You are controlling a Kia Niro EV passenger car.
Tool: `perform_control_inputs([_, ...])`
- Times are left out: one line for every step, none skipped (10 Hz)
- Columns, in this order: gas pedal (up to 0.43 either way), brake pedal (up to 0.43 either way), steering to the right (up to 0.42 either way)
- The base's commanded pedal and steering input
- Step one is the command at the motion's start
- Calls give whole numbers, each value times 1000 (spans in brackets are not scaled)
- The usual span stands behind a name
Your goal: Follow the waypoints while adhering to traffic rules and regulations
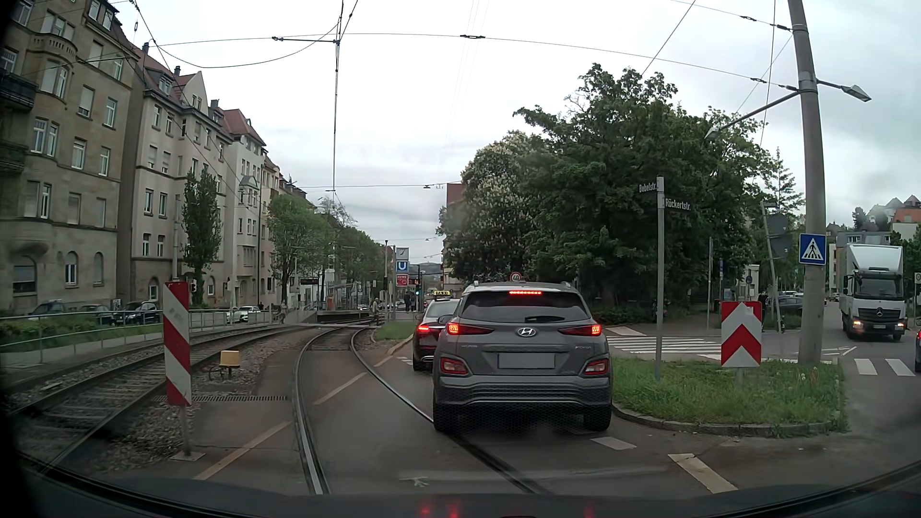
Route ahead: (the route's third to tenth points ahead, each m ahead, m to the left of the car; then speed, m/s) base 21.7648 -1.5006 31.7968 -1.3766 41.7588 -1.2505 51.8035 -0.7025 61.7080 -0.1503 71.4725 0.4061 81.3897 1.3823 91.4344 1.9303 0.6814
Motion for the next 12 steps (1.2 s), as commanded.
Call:
perform_control_inputs([0,201,-11])
perform_control_inputs([0,171,-11])
perform_control_inputs([0,165,-12])
perform_control_inputs([0,165,-11])
perform_control_inputs([0,165,-12])
perform_control_inputs([0,171,-11])
perform_control_inputs([0,183,-12])
perform_control_inputs([0,171,-12])
perform_control_inputs([0,159,-13])
perform_control_inputs([0,159,-14])
perform_control_inputs([0,159,-15])
perform_control_inputs([0,165,-14])
